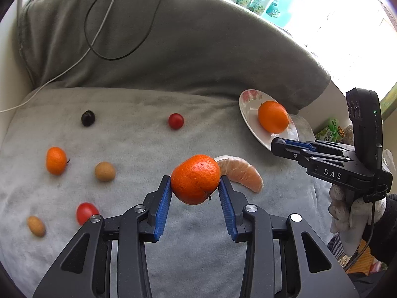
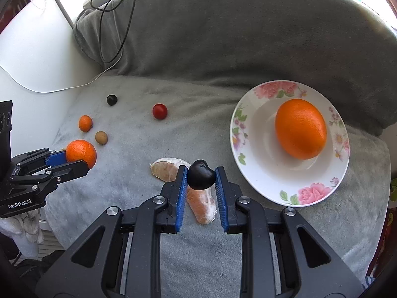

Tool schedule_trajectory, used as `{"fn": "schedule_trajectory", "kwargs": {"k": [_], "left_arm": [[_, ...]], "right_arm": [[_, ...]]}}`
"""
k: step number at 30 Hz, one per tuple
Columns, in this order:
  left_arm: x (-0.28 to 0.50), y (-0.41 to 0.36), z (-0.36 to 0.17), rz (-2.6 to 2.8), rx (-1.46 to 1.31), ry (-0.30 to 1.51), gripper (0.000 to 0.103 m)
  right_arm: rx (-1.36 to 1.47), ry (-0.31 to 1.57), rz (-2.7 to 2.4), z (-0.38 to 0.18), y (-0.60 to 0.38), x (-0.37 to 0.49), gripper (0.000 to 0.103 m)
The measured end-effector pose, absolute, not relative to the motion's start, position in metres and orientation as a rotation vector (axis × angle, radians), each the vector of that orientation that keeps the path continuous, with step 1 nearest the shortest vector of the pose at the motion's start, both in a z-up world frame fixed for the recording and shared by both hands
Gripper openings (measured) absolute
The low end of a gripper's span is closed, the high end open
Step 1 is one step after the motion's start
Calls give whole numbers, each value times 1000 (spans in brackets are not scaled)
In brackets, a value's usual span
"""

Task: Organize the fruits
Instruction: 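Carry the mandarin and dark berry into the floral bowl and release both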

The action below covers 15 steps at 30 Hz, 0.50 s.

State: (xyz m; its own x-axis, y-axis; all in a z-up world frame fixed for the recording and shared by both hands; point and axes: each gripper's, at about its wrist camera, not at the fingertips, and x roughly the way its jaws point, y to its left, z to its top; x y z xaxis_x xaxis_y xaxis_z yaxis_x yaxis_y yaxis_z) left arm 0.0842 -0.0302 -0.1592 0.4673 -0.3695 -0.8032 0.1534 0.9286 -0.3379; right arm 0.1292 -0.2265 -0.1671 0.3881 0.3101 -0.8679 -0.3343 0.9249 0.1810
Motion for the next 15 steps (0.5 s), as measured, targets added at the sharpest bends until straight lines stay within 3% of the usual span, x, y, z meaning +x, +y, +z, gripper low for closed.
{"fn": "schedule_trajectory", "kwargs": {"k": [15], "left_arm": [[143,-98,-154,-462,-150,1028,37]], "right_arm": [[75,1094,286,-172,-297,135,23]]}}
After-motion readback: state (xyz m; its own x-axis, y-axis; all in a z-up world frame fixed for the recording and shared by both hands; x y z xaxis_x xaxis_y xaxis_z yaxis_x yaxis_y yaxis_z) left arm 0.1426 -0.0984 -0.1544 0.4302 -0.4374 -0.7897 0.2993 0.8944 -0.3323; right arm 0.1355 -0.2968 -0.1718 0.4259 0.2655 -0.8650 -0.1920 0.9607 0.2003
